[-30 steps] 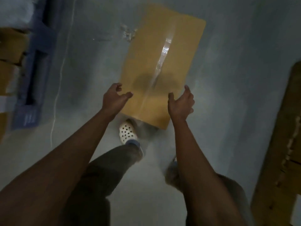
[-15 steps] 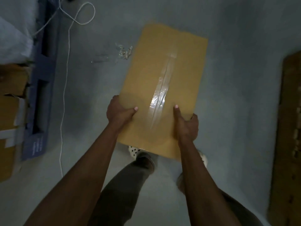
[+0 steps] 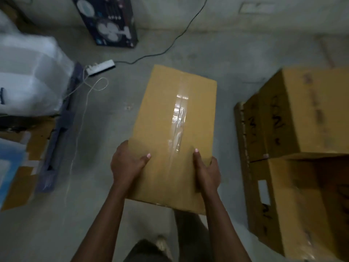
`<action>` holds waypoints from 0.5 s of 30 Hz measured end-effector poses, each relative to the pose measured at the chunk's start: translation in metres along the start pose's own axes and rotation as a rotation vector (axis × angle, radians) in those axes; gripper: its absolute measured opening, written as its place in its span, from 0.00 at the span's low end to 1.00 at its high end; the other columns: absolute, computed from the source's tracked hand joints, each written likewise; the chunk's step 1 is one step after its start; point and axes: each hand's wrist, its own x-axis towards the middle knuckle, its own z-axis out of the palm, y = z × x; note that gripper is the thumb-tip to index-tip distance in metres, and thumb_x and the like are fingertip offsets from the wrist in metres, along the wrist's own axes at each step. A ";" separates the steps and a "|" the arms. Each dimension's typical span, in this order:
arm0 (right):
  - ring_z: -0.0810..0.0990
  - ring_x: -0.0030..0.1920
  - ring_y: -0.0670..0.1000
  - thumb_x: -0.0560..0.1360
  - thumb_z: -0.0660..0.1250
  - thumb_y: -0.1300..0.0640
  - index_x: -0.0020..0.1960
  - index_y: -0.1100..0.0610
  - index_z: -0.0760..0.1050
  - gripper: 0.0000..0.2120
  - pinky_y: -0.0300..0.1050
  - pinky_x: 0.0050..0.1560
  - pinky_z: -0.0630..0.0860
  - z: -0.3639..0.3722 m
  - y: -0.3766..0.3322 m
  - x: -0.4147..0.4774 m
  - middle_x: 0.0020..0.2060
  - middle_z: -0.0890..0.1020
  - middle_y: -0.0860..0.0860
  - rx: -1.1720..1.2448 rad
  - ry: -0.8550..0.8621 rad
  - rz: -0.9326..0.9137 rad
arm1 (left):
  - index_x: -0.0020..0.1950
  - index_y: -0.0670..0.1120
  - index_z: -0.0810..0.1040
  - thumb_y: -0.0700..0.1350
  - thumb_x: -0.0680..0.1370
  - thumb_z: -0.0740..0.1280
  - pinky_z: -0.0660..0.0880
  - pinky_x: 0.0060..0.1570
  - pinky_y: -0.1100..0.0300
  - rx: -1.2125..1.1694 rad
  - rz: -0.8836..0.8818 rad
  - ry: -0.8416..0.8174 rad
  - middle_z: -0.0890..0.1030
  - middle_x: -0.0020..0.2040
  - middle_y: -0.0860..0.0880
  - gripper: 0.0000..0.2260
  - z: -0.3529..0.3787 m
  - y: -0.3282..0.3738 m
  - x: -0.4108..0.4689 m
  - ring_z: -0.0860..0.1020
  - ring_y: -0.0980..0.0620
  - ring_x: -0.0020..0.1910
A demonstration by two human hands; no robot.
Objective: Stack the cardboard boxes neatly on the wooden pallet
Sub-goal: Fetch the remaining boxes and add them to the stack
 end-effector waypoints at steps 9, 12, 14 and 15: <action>0.77 0.65 0.59 0.72 0.60 0.23 0.71 0.55 0.72 0.42 0.56 0.61 0.72 -0.201 0.122 -0.131 0.66 0.78 0.55 0.023 0.316 0.062 | 0.67 0.47 0.74 0.63 0.69 0.77 0.74 0.58 0.49 -0.047 0.204 -0.115 0.79 0.63 0.45 0.33 0.037 0.034 -0.226 0.78 0.41 0.60; 0.79 0.58 0.58 0.68 0.56 0.18 0.66 0.54 0.75 0.46 0.53 0.56 0.75 -0.253 0.172 -0.162 0.60 0.81 0.54 -0.002 0.377 0.103 | 0.66 0.46 0.75 0.66 0.68 0.76 0.75 0.58 0.49 -0.031 0.251 -0.186 0.80 0.62 0.45 0.34 0.055 0.039 -0.292 0.79 0.40 0.59; 0.79 0.58 0.60 0.70 0.56 0.19 0.65 0.56 0.76 0.44 0.51 0.50 0.71 -0.285 0.198 -0.176 0.60 0.81 0.56 -0.013 0.414 0.156 | 0.66 0.46 0.75 0.67 0.68 0.75 0.76 0.58 0.49 -0.019 0.277 -0.224 0.80 0.62 0.46 0.35 0.067 0.044 -0.328 0.79 0.41 0.60; 0.78 0.60 0.61 0.71 0.57 0.21 0.66 0.56 0.75 0.43 0.52 0.50 0.69 -0.300 0.210 -0.182 0.61 0.80 0.57 -0.014 0.434 0.169 | 0.67 0.46 0.75 0.67 0.68 0.74 0.76 0.59 0.49 -0.014 0.295 -0.239 0.80 0.63 0.45 0.36 0.073 0.047 -0.345 0.79 0.41 0.60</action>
